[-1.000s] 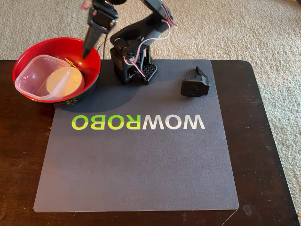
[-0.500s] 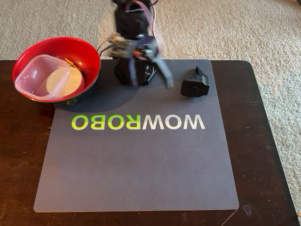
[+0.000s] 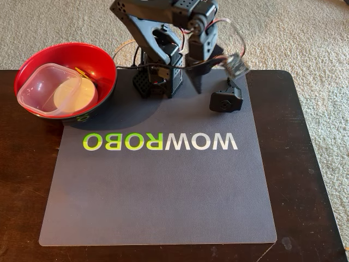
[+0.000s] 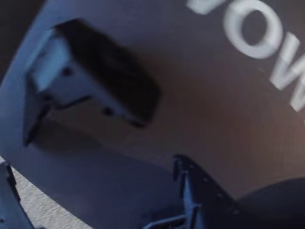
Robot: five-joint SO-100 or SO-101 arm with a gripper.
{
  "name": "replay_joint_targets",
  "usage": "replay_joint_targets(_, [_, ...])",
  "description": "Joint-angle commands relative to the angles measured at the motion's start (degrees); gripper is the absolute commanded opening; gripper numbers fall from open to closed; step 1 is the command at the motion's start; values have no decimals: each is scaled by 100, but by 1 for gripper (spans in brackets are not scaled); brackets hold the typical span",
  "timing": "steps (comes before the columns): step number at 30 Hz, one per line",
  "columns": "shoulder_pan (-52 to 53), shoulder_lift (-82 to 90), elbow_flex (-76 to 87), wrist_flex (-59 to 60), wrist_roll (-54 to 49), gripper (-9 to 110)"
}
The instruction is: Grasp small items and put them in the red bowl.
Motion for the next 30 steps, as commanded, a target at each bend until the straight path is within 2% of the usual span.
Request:
replay_joint_targets(1, [-439, -272, -18, -475, -167, 47])
replay_joint_targets(11, [-589, -2707, -264, -1881, -642, 45])
replay_joint_targets(16, [-396, -3366, -545, -2030, -923, 40])
replay_joint_targets(18, [-185, -3384, -554, -2039, -984, 34])
replay_joint_targets(21, [123, -3604, -598, -2057, -1063, 13])
replay_joint_targets(27, [642, -3656, -527, -1995, -1063, 1])
replay_joint_targets(30, [1081, -3674, -510, -1986, -1072, 0])
